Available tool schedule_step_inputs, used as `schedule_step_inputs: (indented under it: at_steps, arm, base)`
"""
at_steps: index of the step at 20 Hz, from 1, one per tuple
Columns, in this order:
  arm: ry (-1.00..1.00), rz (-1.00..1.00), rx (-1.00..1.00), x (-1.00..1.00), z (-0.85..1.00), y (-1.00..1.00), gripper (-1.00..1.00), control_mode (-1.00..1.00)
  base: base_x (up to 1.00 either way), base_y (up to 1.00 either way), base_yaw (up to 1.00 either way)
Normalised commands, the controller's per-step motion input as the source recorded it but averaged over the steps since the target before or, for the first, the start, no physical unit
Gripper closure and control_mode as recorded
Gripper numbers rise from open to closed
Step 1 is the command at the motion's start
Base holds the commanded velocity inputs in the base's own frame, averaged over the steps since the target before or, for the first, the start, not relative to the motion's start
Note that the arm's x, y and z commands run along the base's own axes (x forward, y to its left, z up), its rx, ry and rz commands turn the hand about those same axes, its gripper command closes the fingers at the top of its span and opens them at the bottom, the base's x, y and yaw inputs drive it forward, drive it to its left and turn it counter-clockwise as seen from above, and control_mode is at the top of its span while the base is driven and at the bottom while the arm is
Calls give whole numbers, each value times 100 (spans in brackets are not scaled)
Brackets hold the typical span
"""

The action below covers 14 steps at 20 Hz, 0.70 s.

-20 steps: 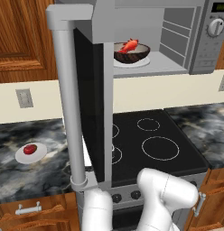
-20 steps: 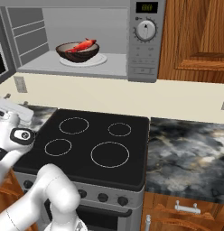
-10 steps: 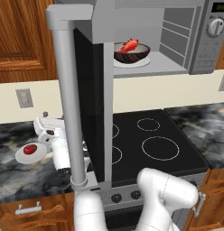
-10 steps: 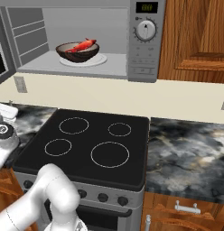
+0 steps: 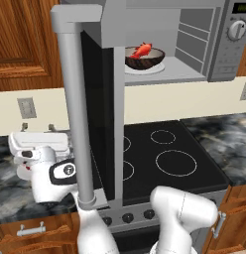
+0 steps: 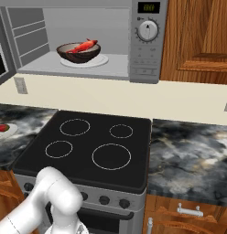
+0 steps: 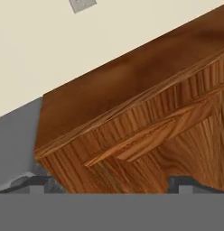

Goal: Remove the mango from the bowl and place it on the small plate. Then place the bowl with only the fish in the microwave, close the door, and press the start button to microwave the fish.

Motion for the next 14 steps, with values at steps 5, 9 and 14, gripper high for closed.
schedule_step_inputs:
  at_steps: [5, 9, 14]
  arm:
    - [-52, 0, 24, -37, 8, 60, -100, -100]
    - [-51, 0, 34, -30, -15, 69, -100, -100]
    - [-33, 0, 45, -20, -12, 44, -100, -100]
  base:
    - [0, 0, 0]
    - [0, 0, 0]
    - [0, 0, 0]
